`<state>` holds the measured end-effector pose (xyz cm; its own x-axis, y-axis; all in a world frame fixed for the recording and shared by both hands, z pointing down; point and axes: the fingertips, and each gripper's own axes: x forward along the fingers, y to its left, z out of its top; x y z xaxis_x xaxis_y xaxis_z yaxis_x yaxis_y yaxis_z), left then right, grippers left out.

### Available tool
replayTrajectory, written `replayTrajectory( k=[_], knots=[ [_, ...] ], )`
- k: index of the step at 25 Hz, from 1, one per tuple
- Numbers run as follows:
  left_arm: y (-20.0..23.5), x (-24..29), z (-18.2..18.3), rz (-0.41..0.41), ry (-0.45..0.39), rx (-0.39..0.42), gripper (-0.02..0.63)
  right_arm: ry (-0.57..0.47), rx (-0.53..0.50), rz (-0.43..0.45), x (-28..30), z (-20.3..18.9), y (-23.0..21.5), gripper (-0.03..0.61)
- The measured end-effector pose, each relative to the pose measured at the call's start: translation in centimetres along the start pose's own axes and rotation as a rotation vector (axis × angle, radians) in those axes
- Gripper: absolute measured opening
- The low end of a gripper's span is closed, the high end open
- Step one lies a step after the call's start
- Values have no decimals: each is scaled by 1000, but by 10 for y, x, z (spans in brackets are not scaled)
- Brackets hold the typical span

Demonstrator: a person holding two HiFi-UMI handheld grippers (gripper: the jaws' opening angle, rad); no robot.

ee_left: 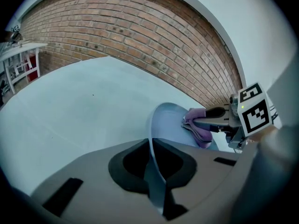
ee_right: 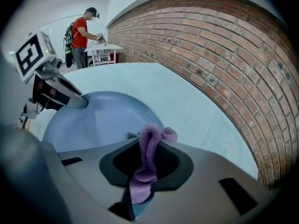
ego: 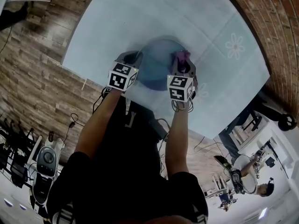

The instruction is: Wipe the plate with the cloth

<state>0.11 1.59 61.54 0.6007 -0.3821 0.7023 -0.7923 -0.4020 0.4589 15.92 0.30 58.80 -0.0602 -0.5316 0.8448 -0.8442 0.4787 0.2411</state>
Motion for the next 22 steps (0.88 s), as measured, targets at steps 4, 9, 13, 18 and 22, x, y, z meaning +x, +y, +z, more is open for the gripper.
replayTrajectory(
  k=[4, 9, 13, 18, 22],
  knots=[
    [0, -1, 0, 1, -6, -12, 48, 30, -8, -5, -8, -14, 0, 77],
    [0, -1, -2, 2, -1, -8, 48, 73, -33, -6, -16, -30, 2, 77],
    [1, -1, -2, -5, 1, -20, 48, 92, -31, 3, -22, -39, 6, 77],
    [-1, -2, -4, -2, 4, -18, 48, 114, -4, 40, -31, -50, 14, 77],
    [0, -3, -6, 1, 0, -33, 48, 148, 10, 96, -38, -59, 24, 77]
  ],
)
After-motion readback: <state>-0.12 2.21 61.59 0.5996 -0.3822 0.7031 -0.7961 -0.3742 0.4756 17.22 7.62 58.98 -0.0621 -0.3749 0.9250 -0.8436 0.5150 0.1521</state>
